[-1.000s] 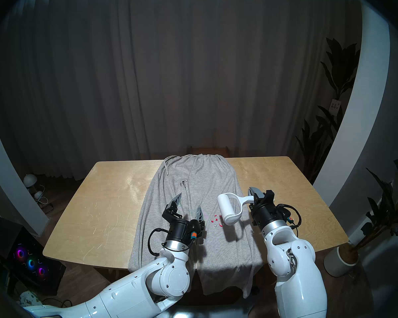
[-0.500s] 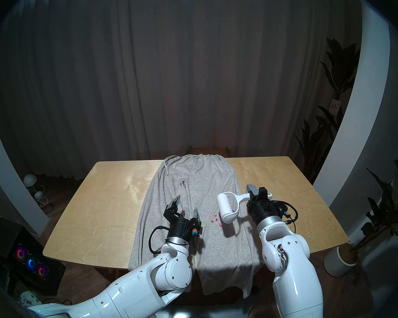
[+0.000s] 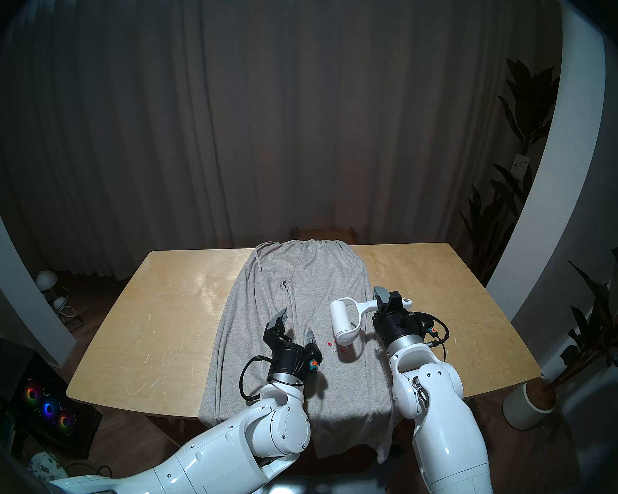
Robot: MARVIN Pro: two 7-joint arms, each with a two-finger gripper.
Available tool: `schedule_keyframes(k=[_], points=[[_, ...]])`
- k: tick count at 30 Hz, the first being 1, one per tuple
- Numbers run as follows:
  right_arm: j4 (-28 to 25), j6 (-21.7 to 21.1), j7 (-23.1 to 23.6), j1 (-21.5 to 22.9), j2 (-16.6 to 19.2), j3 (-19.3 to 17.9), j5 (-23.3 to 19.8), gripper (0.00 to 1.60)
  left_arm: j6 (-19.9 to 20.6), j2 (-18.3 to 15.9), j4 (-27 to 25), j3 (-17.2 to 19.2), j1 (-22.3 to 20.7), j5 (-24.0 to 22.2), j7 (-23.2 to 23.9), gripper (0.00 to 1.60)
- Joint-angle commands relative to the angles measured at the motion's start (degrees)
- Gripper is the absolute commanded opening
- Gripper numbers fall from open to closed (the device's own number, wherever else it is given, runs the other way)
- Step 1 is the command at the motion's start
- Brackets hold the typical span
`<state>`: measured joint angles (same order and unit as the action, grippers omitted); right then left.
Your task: Remove lint and debris from pants with a lint roller
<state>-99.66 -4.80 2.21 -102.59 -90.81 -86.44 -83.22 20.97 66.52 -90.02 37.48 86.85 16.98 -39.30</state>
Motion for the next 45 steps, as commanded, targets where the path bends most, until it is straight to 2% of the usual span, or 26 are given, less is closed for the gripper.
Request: schedule_keyframes(k=[1, 7, 9, 14, 25, 31, 33, 35, 36, 40, 45], points=[[-0.6, 1.9, 2.3, 0.1, 0.0, 1.3, -0.4, 0.0, 4.2, 1.5, 0.3, -0.8, -1.3, 1.7, 0.0, 1.6], [0.2, 4.5, 6.0, -1.3, 0.4, 2.5, -0.4, 0.0, 5.6, 2.2, 1.5, -0.7, -1.3, 1.4, -0.5, 1.6], [1.0, 4.1, 8.5, -1.7, 0.6, 2.8, 1.7, 0.0, 5.7, 2.0, 1.5, -1.0, -1.3, 1.5, -0.4, 1.6], [2.2, 6.1, 11.9, -2.8, 1.1, 3.9, 0.7, 0.0, 4.9, 2.0, 1.3, -0.9, -0.7, 0.9, -0.7, 1.6], [4.4, 6.0, 12.3, -0.6, 0.8, 3.5, -1.2, 0.0, 4.2, 0.8, -0.6, -0.1, 0.7, 0.1, -1.9, 1.6], [5.8, 5.6, 12.6, 0.5, 1.1, 4.5, -0.5, 0.0, 3.0, 0.9, -0.1, 0.4, 0.9, -0.9, -2.5, 1.6], [6.3, 6.0, 13.4, 0.8, 1.5, 5.1, 0.4, 0.0, 2.3, 1.2, -0.2, 1.1, 1.4, -1.8, -3.1, 1.6], [7.6, 7.5, 15.5, 1.5, 2.4, 5.9, 3.2, 0.0, 1.6, 1.2, -0.6, 1.7, 1.6, -2.9, -3.0, 1.6], [8.2, 8.4, 16.6, 1.6, 2.7, 6.2, 4.4, 0.0, 0.7, 1.9, -1.5, 3.3, 2.4, -5.9, -2.3, 1.6], [10.3, 10.7, 19.5, 2.2, 2.1, 6.6, 6.2, 0.0, 0.9, 1.7, -2.5, 3.7, 2.5, -7.5, -1.4, 1.6], [10.9, 10.9, 19.6, 2.5, 1.7, 7.3, 4.8, 0.0, 0.6, 1.4, -3.3, 4.2, 2.4, -8.6, -1.0, 1.6]])
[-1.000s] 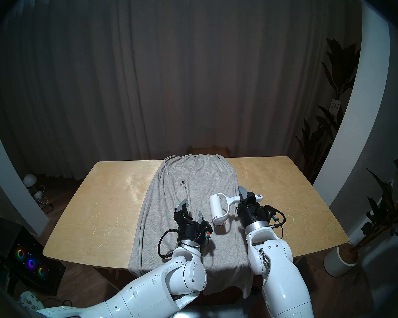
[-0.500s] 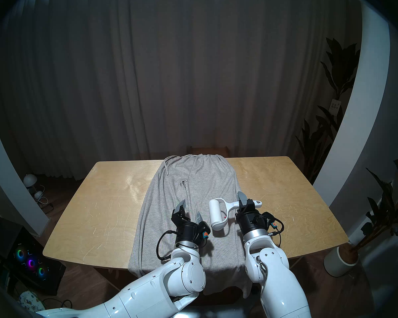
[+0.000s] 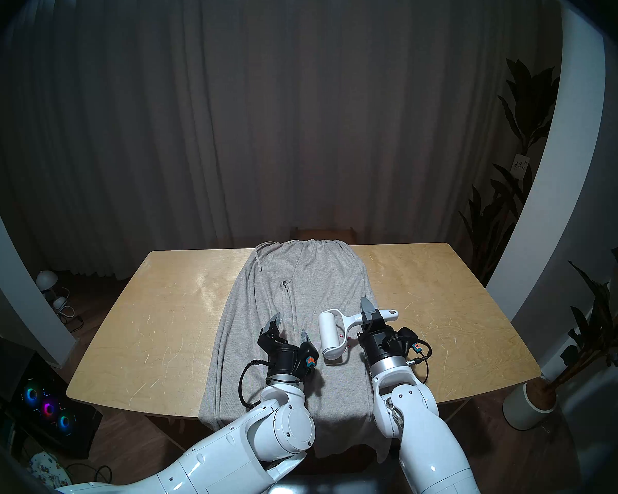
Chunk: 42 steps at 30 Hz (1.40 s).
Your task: Remove lint and debris from pants with a lint roller
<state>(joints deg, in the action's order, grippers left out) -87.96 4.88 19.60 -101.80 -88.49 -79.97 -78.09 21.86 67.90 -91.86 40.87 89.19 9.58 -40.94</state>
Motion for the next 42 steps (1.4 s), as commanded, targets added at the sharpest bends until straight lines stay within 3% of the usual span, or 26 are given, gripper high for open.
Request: schedule_keyframes(k=[1, 10, 16, 28, 33, 42], points=[[-0.9, 1.8, 2.1, 1.8, -0.4, 1.4, -0.4, 0.0, -0.7, -0.3, -1.6, 0.7, 0.0, -1.4, 1.2, 1.6], [-2.5, 2.6, -0.6, 2.3, -0.2, 3.3, -1.5, 0.0, 0.1, -0.8, -2.4, 1.0, 0.1, -2.5, 2.3, 1.6], [-3.4, 3.4, -6.0, 0.8, 0.6, 4.5, -3.7, 0.0, -1.0, -1.4, -2.8, 1.3, 0.3, -3.5, 3.1, 1.6], [-0.9, 4.7, -5.8, 1.3, 0.8, 5.2, -5.6, 0.0, 0.3, -0.5, -2.1, 2.5, 0.5, -4.6, 1.1, 1.6], [-1.2, 4.4, -6.5, 1.3, 0.9, 5.5, -6.7, 0.0, -1.5, 1.1, -0.2, 4.1, 1.0, -5.8, -1.0, 1.6], [0.1, 4.1, -5.1, 2.1, 1.9, 6.2, -5.9, 0.0, -4.2, 0.0, -1.0, 4.9, 1.4, -8.2, 0.3, 1.6]])
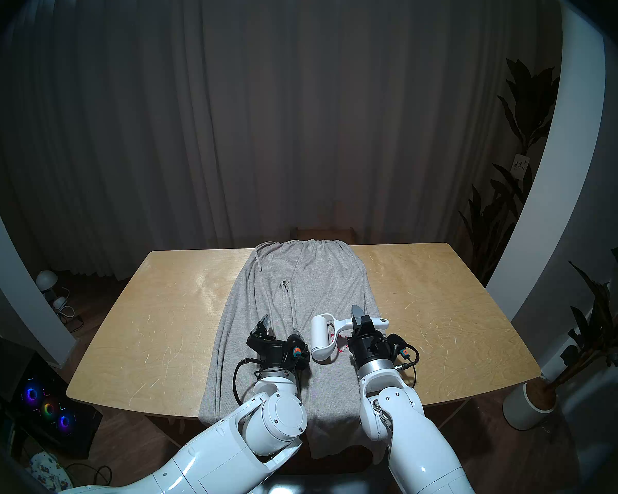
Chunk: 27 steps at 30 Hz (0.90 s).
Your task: Remove lint and debris from pants with a lint roller
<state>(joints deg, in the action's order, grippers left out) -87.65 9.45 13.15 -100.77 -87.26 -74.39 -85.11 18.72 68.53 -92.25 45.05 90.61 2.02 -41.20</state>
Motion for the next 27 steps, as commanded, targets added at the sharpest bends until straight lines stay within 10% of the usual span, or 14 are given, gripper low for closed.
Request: schedule_keyframes(k=[1, 27], points=[[0.1, -0.4, 1.8, 1.1, 1.1, 0.9, 1.6, 0.0, -0.9, -0.6, -0.7, 0.7, -0.1, -0.7, 0.6, 1.6], [0.0, -1.5, 4.1, -3.6, 8.2, -3.1, 3.7, 0.0, 2.4, -2.6, -1.6, 0.1, 0.6, -3.0, 3.9, 1.6]])
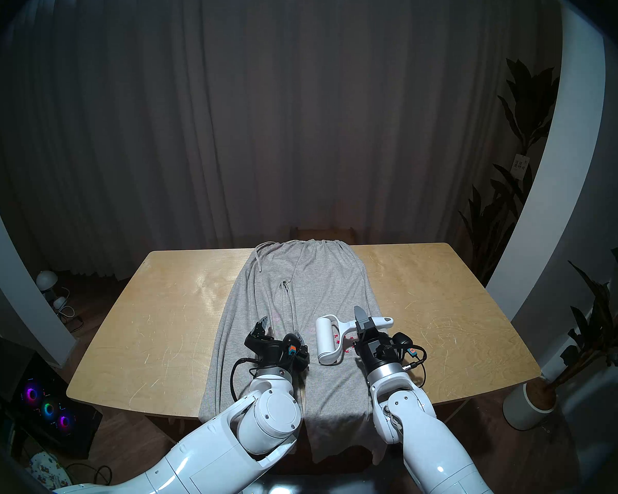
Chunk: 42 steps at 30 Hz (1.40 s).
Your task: Remove lint and debris from pants with a lint roller
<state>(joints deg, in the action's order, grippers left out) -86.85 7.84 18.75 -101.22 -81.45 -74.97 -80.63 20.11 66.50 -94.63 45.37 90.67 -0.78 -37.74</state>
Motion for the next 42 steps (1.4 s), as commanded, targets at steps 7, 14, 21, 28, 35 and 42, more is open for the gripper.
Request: schedule_keyframes(k=[7, 14, 21, 28, 35, 42], points=[[-3.3, -0.3, -2.8, -4.8, 3.3, -3.9, -1.7, 0.0, 1.3, -0.8, 0.9, -0.6, 0.6, 0.3, 0.9, 1.6], [-6.8, -0.8, -5.0, -6.8, 5.2, -5.6, -2.1, 0.0, 1.6, -0.8, 0.8, -0.7, 0.6, 0.2, 0.9, 1.6], [-9.7, -1.8, -7.0, -9.1, 7.3, -8.4, -3.6, 0.0, 1.9, -0.2, 1.0, -0.5, 0.3, 0.0, 0.7, 1.6], [-12.4, -2.6, -9.1, -10.5, 8.5, -11.1, -4.9, 0.0, 2.5, 0.2, 1.3, -0.8, -0.2, 0.0, 0.7, 1.6], [-13.1, -3.1, -10.2, -10.4, 9.3, -13.5, -6.2, 0.0, 2.7, 0.8, 2.0, -1.1, -0.8, 0.0, 0.7, 1.6], [-13.2, -4.7, -13.7, -7.5, 7.1, -17.6, -13.1, 0.0, 2.1, 0.9, 2.1, -1.2, -1.2, 0.2, 1.0, 1.6]])
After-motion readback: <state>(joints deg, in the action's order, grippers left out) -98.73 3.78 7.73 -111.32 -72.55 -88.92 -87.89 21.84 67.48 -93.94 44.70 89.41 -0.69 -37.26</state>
